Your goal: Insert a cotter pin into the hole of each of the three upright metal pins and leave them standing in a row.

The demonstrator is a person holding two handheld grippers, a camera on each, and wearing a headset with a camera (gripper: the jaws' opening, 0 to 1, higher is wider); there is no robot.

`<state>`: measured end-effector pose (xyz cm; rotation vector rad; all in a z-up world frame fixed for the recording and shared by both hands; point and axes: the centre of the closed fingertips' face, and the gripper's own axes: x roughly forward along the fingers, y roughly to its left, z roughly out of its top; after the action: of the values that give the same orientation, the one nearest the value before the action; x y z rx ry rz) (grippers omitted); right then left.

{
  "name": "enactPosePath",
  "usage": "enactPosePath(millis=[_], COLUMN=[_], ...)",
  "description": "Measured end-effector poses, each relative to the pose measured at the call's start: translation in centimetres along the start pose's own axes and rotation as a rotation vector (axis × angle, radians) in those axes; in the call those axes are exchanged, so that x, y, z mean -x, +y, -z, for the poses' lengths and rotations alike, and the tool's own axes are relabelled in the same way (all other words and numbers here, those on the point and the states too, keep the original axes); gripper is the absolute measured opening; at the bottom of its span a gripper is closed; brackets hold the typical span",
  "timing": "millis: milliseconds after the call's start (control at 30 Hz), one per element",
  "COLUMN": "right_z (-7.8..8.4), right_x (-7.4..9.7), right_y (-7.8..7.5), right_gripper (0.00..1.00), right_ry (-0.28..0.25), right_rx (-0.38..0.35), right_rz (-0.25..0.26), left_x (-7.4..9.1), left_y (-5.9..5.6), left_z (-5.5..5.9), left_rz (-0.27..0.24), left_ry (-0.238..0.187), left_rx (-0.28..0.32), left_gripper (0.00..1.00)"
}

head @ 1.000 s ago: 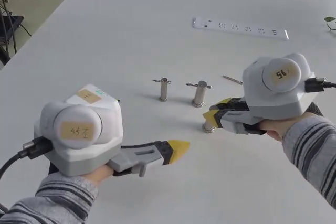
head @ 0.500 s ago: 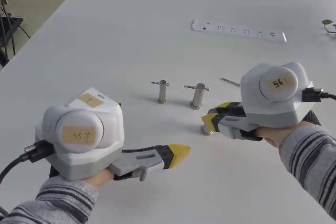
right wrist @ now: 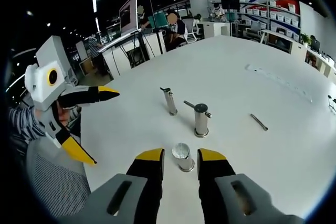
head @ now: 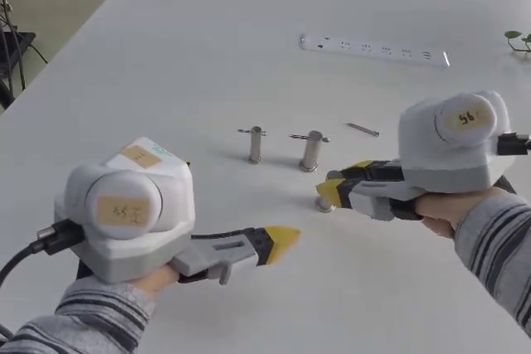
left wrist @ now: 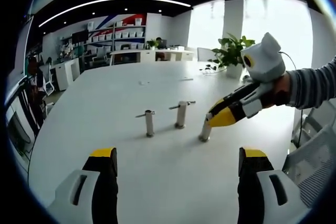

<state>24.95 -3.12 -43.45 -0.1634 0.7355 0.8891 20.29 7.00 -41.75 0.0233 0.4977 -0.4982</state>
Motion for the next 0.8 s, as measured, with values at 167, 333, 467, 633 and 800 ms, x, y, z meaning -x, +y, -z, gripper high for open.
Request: enactPosePath(millis=[167,333,467,633,800], right_z=[-0.2,-0.6,-0.8,-0.7,-0.6], right_x=[1.5,2.8,3.2,3.2,2.6], right_y=[-0.6,-1.9,-3.7,-5.9,-8.3], right_gripper=[0.16,0.16,0.15,0.14,0.13], right_ry=[-0.009,-0.009,0.009,0.049,0.077], right_rx=[-0.008,0.022,0.049,0.083,0.127], right_rz=[-0.028,-0.021,0.008,0.023,0.052], left_x=[0.0,-0.1,-0.2,-0.3,-0.4], left_y=[-0.2,-0.3,-0.3,-0.2,0.0], left_z=[0.0,0.0,0.0,0.1,0.2], left_rz=[0.002,0.001,0.004,0.006,0.006], left_ry=[0.002,0.005,0.006,0.012,0.014], left_rx=[-0.002,-0.004,-0.006,-0.012,-0.012], left_gripper=[0.95,0.95,0.95,0.95,0.95])
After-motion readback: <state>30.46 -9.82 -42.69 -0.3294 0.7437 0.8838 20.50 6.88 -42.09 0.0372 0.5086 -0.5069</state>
